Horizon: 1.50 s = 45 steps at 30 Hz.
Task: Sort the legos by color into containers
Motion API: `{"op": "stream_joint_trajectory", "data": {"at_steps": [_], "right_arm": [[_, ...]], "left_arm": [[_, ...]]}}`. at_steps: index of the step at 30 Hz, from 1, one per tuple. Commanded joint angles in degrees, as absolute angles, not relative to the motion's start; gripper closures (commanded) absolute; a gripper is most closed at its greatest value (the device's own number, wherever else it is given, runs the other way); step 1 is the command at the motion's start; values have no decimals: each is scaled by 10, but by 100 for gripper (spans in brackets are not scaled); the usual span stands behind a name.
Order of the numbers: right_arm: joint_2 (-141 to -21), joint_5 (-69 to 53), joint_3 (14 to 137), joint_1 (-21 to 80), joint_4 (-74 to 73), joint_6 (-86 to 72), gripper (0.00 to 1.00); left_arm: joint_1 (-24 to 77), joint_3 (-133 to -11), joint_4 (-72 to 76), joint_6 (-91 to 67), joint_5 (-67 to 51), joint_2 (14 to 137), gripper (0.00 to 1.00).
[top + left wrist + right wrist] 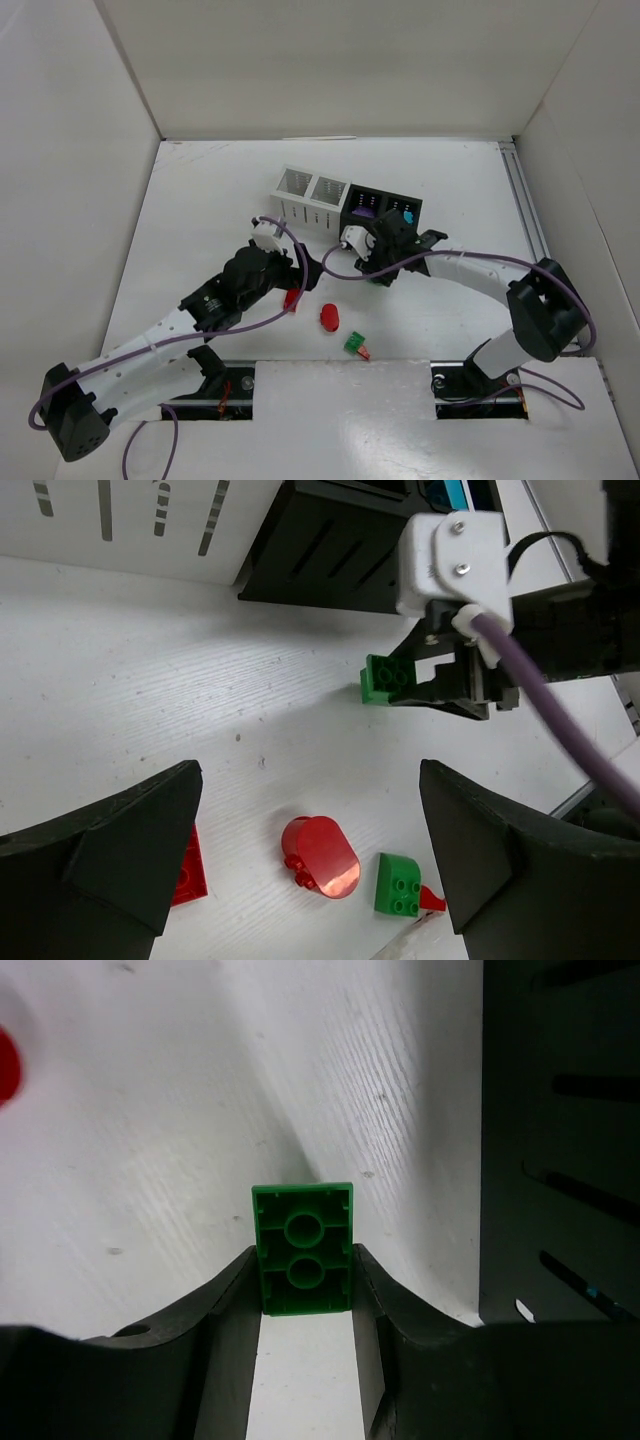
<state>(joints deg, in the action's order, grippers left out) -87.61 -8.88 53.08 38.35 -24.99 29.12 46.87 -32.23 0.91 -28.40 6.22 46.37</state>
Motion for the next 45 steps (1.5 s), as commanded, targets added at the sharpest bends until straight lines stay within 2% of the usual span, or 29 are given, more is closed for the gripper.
{"op": "stream_joint_trajectory", "data": {"at_steps": [1, 4, 6, 7, 8, 9, 12, 19, 23, 28, 34, 39, 45], "right_arm": [[-818, -133, 547, 388, -235, 279, 74], [-784, -245, 547, 353, -217, 279, 76], [-778, -388, 547, 310, -180, 279, 77], [-771, -501, 533, 295, -158, 267, 78], [-771, -502, 527, 284, -135, 255, 78], [-771, -591, 521, 274, -111, 242, 78], [-781, -666, 527, 268, -83, 235, 78], [-739, -695, 557, 273, -83, 221, 78], [-723, -695, 562, 285, -83, 216, 78], [-711, -682, 562, 299, -83, 216, 79], [-706, -676, 556, 304, -83, 216, 80], [-706, -676, 556, 309, -83, 221, 80], [-706, -671, 556, 320, -83, 227, 80]], "left_arm": [[472, -312, 32, -267, 47, 444, 12], [472, -288, 55, -229, 19, 429, 12], [472, -269, 89, -190, -40, 419, 12], [472, -263, 118, -179, -90, 411, 12], [472, -256, 135, -167, -115, 403, 12], [472, -250, 152, -157, -136, 403, 11], [472, -238, 205, -133, -186, 403, 9], [472, -254, 263, -104, -220, 469, 9], [472, -277, 268, -92, -234, 511, 15], [472, -289, 303, -92, -276, 525, 20], [472, -289, 319, -92, -296, 525, 20], [472, -289, 319, -86, -310, 519, 29], [472, -294, 330, -86, -323, 529, 35]]}}
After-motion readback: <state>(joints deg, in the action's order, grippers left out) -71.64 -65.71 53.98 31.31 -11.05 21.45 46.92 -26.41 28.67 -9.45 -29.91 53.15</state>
